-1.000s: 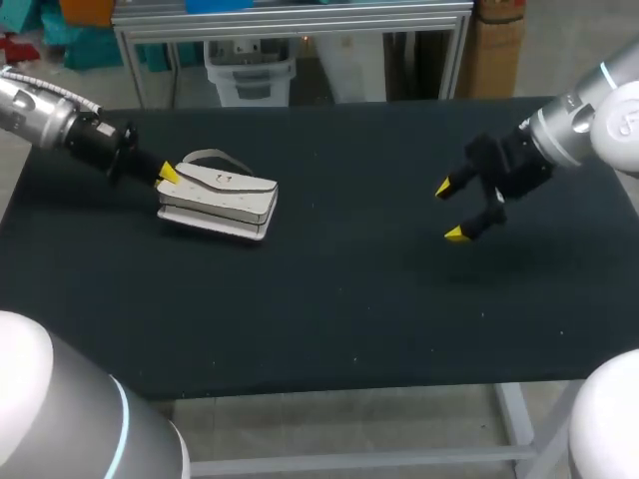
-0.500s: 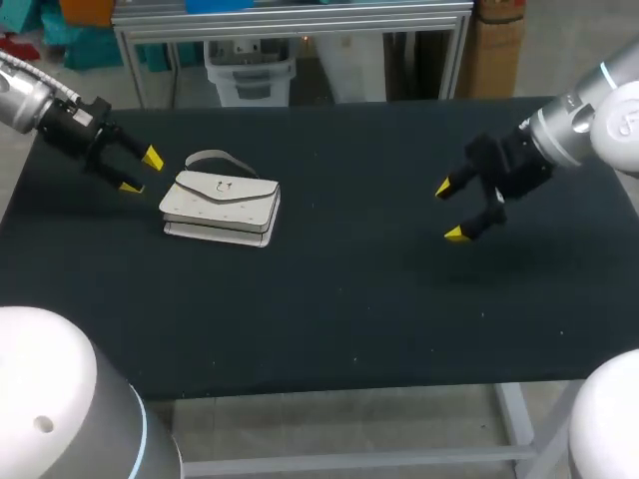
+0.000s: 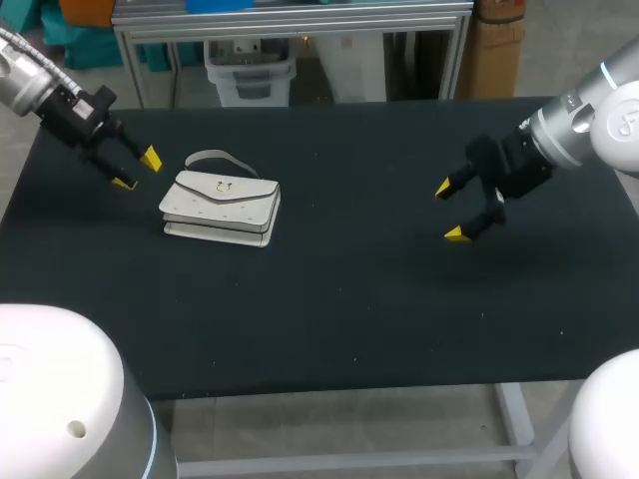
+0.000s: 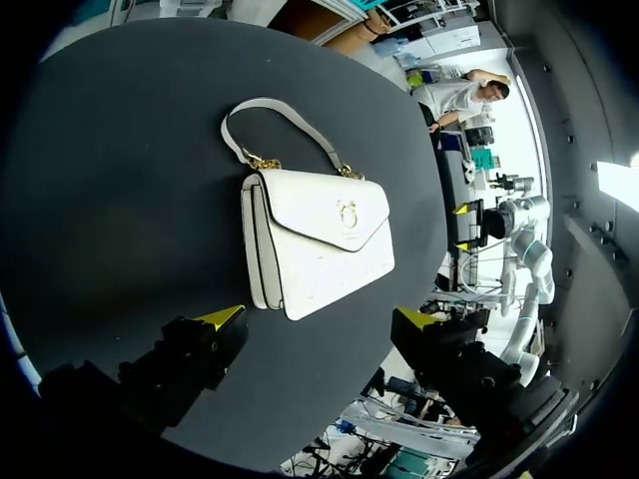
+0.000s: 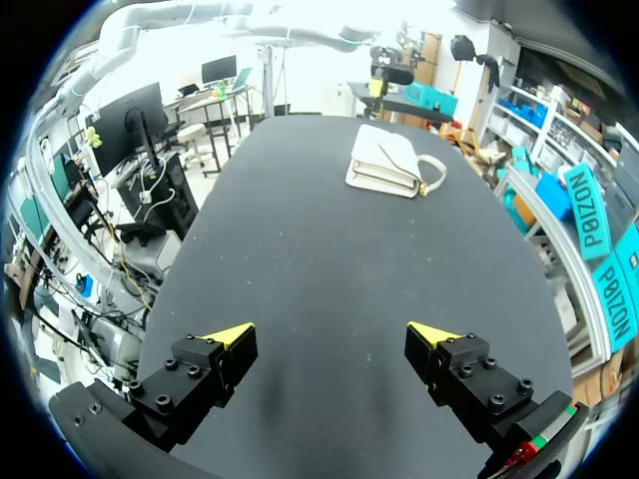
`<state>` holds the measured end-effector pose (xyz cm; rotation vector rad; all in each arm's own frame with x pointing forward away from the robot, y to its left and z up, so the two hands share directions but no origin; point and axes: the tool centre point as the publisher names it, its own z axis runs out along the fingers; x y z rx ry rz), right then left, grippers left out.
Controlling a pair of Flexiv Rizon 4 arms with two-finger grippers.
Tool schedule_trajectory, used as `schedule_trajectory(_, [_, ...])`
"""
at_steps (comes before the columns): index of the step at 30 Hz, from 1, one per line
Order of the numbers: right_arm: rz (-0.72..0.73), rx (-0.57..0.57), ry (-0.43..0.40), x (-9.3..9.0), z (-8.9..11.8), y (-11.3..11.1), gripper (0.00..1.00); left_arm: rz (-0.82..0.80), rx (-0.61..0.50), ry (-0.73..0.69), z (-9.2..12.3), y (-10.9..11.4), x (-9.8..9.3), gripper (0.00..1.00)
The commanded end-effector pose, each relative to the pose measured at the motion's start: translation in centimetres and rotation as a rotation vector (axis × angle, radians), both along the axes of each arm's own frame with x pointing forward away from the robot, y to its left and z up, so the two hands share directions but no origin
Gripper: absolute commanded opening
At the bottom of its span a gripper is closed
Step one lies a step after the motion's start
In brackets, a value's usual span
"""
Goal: Pick up the bag, open it, inspect its contents, close it, and place it on the opposite side
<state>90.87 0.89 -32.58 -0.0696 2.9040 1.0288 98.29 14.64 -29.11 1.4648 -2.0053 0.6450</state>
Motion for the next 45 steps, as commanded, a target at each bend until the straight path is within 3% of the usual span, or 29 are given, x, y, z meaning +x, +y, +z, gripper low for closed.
schedule_trajectory(1, [0.000, 0.000, 0.000, 0.0, 0.0, 0.0, 1.00, -0.040, 0.002, 0.043, -0.2, 0.3, 0.8, 1.00])
schedule_trajectory(4, [0.000, 0.000, 0.000, 0.0, 0.0, 0.0, 1.00, 0.098, 0.089, 0.017, -0.8, -0.8, 0.8, 1.00])
schedule_trajectory(8, [0.000, 0.000, 0.000, 0.0, 0.0, 0.0, 1.00, 0.134, 0.089, 0.037, -1.9, -1.7, 0.9, 0.99])
schedule_trajectory(12, [0.000, 0.000, 0.000, 0.0, 0.0, 0.0, 1.00, 0.153, 0.088, 0.023, -2.5, -2.6, 0.4, 0.67])
schedule_trajectory(17, [0.000, 0.000, 0.000, 0.0, 0.0, 0.0, 1.00, 0.141, 0.086, 0.026, -3.1, -2.8, 0.0, 0.49])
schedule_trajectory(20, [0.000, 0.000, 0.000, 0.0, 0.0, 0.0, 1.00, 0.135, 0.085, 0.035, -3.5, -2.7, -0.3, 0.49])
schedule_trajectory(24, [0.000, 0.000, 0.000, 0.0, 0.0, 0.0, 1.00, 0.128, 0.087, 0.044, -4.3, -3.1, -0.5, 0.67])
schedule_trajectory(27, [0.000, 0.000, 0.000, 0.0, 0.0, 0.0, 1.00, 0.132, 0.091, 0.041, -4.9, -3.3, -0.3, 0.70])
schedule_trajectory(30, [0.000, 0.000, 0.000, 0.0, 0.0, 0.0, 1.00, 0.133, 0.086, 0.038, -5.4, -3.6, -0.3, 0.57])
schedule_trajectory(32, [0.000, 0.000, 0.000, 0.0, 0.0, 0.0, 1.00, 0.131, 0.084, 0.039, -5.7, -3.7, -0.3, 0.36])
schedule_trajectory(34, [0.000, 0.000, 0.000, 0.0, 0.0, 0.0, 1.00, 0.131, 0.085, 0.038, -5.9, -3.7, -0.3, 0.22])
schedule_trajectory(35, [0.000, 0.000, 0.000, 0.0, 0.0, 0.0, 1.00, 0.135, 0.085, 0.037, -6.0, -3.8, -0.3, 0.02])
schedule_trajectory(39, [0.000, 0.000, 0.000, 0.0, 0.0, 0.0, 1.00, 0.159, 0.054, 0.047, -6.1, -3.8, -1.1, 0.00])
schedule_trajectory(45, [0.000, 0.000, 0.000, 0.0, 0.0, 0.0, 1.00, 0.253, 0.040, 0.031, -6.2, -5.4, -3.9, 0.00])
